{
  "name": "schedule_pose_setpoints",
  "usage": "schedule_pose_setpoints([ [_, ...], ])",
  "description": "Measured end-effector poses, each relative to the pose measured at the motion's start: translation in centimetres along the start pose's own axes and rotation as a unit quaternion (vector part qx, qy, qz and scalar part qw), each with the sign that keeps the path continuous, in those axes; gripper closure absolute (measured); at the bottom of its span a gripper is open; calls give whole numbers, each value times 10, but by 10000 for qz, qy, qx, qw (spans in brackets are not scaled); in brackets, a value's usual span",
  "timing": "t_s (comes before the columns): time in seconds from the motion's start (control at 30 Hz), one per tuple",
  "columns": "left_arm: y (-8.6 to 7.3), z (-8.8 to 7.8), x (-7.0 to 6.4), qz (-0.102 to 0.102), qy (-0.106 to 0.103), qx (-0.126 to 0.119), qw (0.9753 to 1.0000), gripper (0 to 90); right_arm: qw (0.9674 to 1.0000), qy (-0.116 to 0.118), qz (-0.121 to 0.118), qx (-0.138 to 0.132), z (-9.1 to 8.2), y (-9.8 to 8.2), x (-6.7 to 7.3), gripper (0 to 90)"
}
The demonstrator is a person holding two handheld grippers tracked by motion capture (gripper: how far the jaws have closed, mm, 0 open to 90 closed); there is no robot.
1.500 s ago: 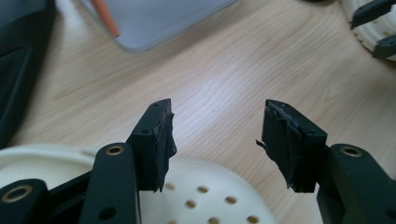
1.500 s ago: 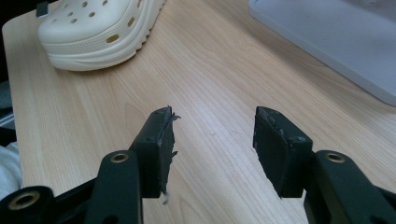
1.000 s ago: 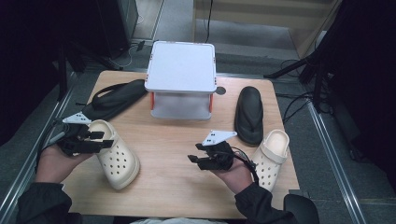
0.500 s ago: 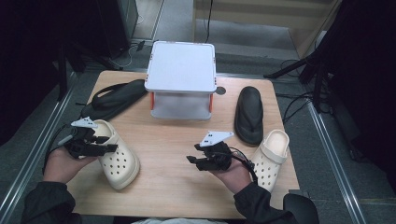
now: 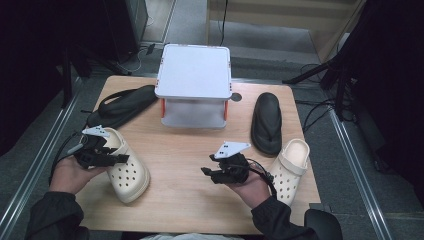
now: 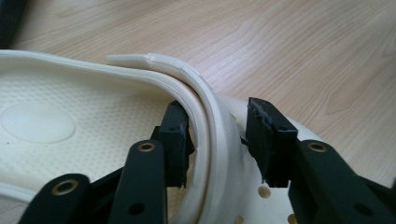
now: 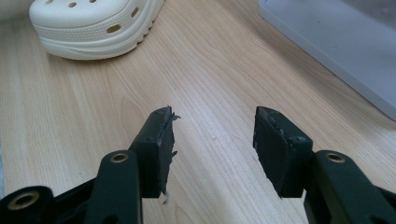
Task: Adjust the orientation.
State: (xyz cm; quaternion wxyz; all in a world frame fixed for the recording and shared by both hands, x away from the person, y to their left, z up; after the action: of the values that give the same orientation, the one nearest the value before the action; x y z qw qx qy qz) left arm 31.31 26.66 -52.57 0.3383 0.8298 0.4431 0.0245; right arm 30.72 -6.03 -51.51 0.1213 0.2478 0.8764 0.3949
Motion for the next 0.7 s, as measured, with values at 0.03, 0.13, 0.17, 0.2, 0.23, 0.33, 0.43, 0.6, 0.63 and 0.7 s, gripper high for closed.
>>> schedule_pose_setpoints([
  [0.03,0,0,0,17,21,32,10000,626,10000,-2,13,-7,0,0,0,487],
  [0.13,1,-1,-3,26,-75,121,9999,654,10000,-9,25,-26,0,1,0,487],
  [0.17,1,-1,-3,26,-75,121,9999,663,10000,-9,10,-32,0,1,0,488],
  [0.2,1,-1,-3,59,-80,155,9998,663,10000,-9,10,-32,0,1,0,488],
  [0.23,2,-2,-4,36,-93,193,9998,683,10000,-11,2,-43,0,1,0,496],
  [0.33,4,-4,-7,7,-132,243,9996,731,9998,-39,-103,-156,-3,4,2,518],
  [0.43,8,-8,-12,-24,-143,222,9996,755,9996,-45,-129,-228,-4,6,2,523],
  [0.6,14,-22,-16,-100,-38,-10,9999,782,9993,-60,-211,-301,-6,7,4,527],
  [0.63,16,-25,-18,-77,-57,-62,9999,783,9991,-71,-262,-323,-7,8,5,528],
  [0.7,18,-28,-21,-84,-139,-130,9998,783,9988,-105,-309,-358,-8,9,5,529],
])
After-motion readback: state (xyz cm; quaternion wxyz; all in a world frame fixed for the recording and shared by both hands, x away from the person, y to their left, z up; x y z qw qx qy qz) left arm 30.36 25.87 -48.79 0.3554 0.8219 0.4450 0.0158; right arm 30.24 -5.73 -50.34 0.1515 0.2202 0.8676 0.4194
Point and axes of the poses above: each handheld gripper's, and its own axes: z roughly forward along the jaws, y roughly out of its top, x roughly to its left, the point moved 7 cm from there along z, roughly forward along the jaws, and after that the axes turned 4 degrees about -y, right-handed, at the moved point
